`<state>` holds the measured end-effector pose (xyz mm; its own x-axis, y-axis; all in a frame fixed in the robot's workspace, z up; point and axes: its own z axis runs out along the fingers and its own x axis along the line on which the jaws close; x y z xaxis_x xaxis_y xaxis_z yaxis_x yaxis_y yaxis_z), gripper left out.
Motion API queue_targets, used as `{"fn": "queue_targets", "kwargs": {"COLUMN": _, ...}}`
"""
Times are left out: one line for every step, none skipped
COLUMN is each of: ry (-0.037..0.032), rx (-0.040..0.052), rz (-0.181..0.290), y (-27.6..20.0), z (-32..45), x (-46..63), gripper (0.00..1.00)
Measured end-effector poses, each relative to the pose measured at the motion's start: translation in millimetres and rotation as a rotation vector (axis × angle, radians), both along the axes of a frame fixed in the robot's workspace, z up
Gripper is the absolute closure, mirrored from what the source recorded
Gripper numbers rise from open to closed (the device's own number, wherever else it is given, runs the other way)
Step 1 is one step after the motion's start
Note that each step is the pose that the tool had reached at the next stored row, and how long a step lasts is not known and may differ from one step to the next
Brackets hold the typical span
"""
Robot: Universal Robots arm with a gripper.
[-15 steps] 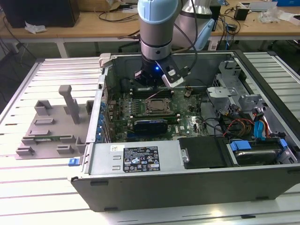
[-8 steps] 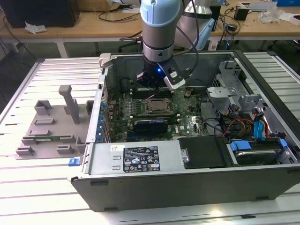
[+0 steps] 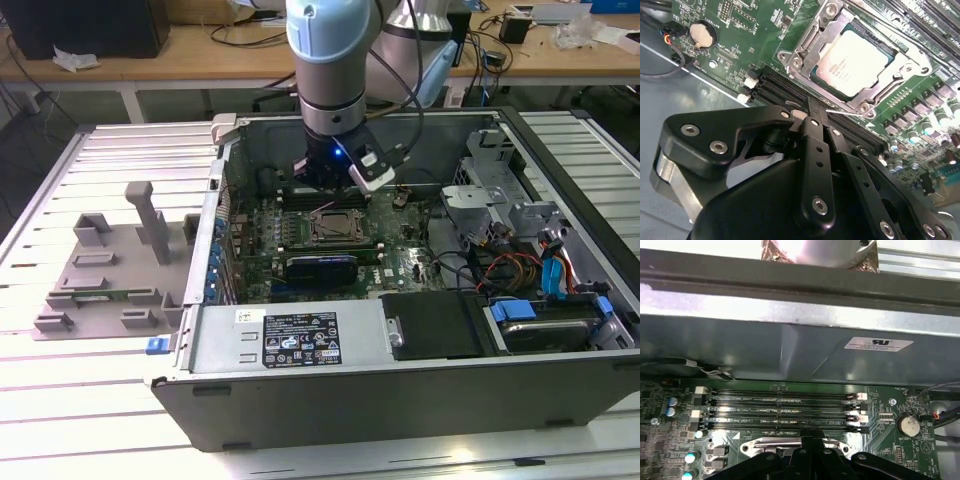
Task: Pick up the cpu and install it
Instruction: 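Install the first cpu locking lever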
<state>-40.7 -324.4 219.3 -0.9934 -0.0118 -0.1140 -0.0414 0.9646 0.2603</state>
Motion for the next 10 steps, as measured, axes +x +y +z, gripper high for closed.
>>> {"fn": "queue_targets", "kwargs": {"ry": -0.0013, "rx": -0.0001, "rz": -0.006, "y": 0.2, "z": -0.5, "x": -0.4, "gripper": 0.89}}
{"fn": "queue_targets", "kwargs": {"ry": -0.0023, "rx": -0.0002, "rz": -0.011, "y": 0.3, "z": -0.9, "x": -0.7, "gripper": 0.89}}
{"fn": "queue_targets", "kwargs": {"ry": -0.0039, "rx": 0.0000, "rz": -0.021, "y": 0.8, "z": -1.9, "x": -1.6, "gripper": 0.89}}
{"fn": "queue_targets", "kwargs": {"ry": -0.0045, "rx": 0.0000, "rz": -0.030, "y": 0.9, "z": -2.7, "x": -1.9, "gripper": 0.89}}
{"fn": "queue_targets", "kwargs": {"ry": -0.0045, "rx": -0.0001, "rz": -0.039, "y": 1.0, "z": -3.2, "x": -2.0, "gripper": 0.89}}
{"fn": "queue_targets", "kwargs": {"ry": -0.0046, "rx": -0.0002, "rz": -0.048, "y": 1.0, "z": -3.7, "x": -2.0, "gripper": 0.89}}
{"fn": "queue_targets", "kwargs": {"ry": -0.0045, "rx": -0.0003, "rz": -0.057, "y": 1.1, "z": -4.0, "x": -2.0, "gripper": 0.89}}
{"fn": "queue_targets", "kwargs": {"ry": -0.0048, "rx": -0.0003, "rz": -0.064, "y": 1.3, "z": -4.4, "x": -2.1, "gripper": 0.89}}
{"fn": "queue_targets", "kwargs": {"ry": -0.0050, "rx": -0.0002, "rz": -0.070, "y": 1.8, "z": -4.8, "x": -2.2, "gripper": 0.89}}
{"fn": "queue_targets", "kwargs": {"ry": -0.0052, "rx": -0.0002, "rz": -0.075, "y": 2.4, "z": -5.1, "x": -2.3, "gripper": 0.89}}
